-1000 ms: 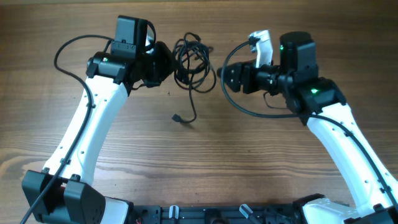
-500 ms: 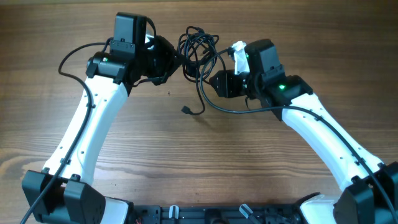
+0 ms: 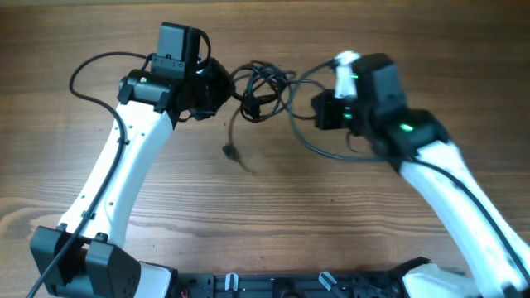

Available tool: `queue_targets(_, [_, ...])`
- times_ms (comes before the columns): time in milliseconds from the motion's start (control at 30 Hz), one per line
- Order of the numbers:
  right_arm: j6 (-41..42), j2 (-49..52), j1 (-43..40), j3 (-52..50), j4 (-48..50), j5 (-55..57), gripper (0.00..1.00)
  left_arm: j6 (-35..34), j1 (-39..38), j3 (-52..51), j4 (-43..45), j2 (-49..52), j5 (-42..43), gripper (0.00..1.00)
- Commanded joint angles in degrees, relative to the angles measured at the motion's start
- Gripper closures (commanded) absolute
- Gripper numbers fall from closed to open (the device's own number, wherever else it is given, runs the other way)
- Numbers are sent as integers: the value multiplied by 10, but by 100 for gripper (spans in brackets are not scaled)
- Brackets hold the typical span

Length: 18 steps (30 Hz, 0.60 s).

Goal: Untangle cables

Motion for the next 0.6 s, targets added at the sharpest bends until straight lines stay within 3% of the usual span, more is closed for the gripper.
queue_targets(0, [-21,-82,-61,4,-49,-6,96,50,14,0,-6,1,-173,96])
queue_targets(100, [-32,-106,-105,4,-93,-56,96,50,14,0,-7,1,-188,96])
queue_targets(300, [-16,-73,-219,8,-119,-270,96,71,14,0,-21,1,-184,96])
queue_targets(467, [-31,2,-142,8,-119,-277,96,278,4,0,-27,1,-8,96])
queue_targets(500, [-30,19,-118,8,-123,-253,96,315,-2,0,-33,1,20,91])
queue_targets(567, [-25,47,-85,8,-130,-210,96,344,-15,0,-49,1,32,69])
